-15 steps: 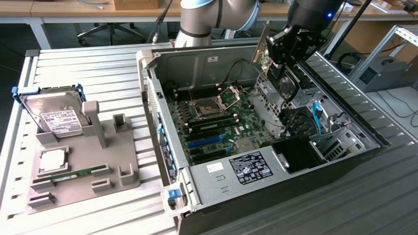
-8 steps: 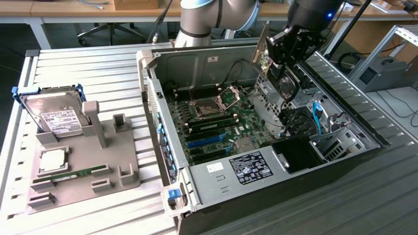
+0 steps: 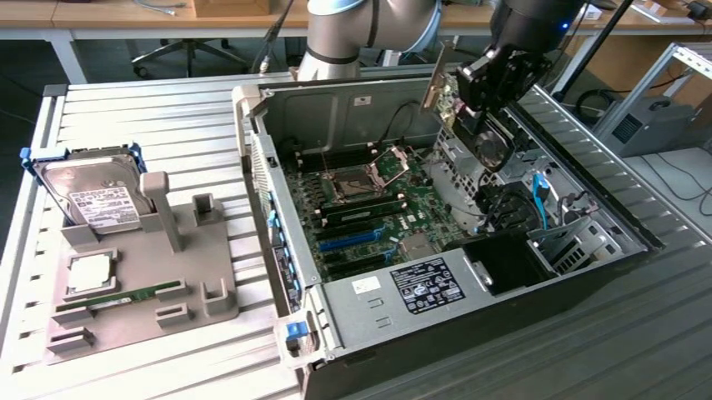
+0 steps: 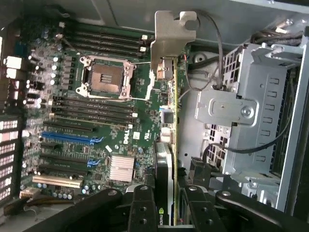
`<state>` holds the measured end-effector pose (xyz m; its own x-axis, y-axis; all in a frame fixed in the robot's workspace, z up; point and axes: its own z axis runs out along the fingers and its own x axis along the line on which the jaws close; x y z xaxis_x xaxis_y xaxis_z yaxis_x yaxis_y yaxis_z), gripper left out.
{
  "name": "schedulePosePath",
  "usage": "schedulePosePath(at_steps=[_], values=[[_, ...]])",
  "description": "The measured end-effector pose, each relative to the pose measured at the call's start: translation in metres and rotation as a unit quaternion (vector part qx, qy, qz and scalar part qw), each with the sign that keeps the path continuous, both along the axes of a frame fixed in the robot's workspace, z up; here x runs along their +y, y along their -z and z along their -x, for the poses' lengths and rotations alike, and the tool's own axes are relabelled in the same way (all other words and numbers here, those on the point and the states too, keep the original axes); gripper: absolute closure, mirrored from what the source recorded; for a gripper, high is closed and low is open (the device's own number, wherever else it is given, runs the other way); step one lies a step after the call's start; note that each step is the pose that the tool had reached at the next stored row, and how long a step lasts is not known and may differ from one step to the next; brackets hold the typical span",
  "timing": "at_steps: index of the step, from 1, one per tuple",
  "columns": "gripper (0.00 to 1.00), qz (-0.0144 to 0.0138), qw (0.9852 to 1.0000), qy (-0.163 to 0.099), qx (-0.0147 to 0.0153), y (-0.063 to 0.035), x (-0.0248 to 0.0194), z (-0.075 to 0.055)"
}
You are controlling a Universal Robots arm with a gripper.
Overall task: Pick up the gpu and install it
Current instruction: 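Insert the gpu into the slot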
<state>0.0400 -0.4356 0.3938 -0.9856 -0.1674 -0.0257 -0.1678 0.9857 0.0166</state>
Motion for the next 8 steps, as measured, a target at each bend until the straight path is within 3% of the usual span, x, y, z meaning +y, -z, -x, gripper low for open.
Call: schedulePosePath(at_steps=[2, 3, 8], values=[[0.73, 0.0000, 0.9995, -0.033, 0.0000, 0.0001, 0.0000, 0.0000], [0.73, 0.0000, 0.9982, -0.059, 0.0000, 0.0002, 0.0000, 0.0000], [0.73, 0.0000, 0.9935, -0.114, 0.0000, 0.0005, 0.0000, 0.0000]])
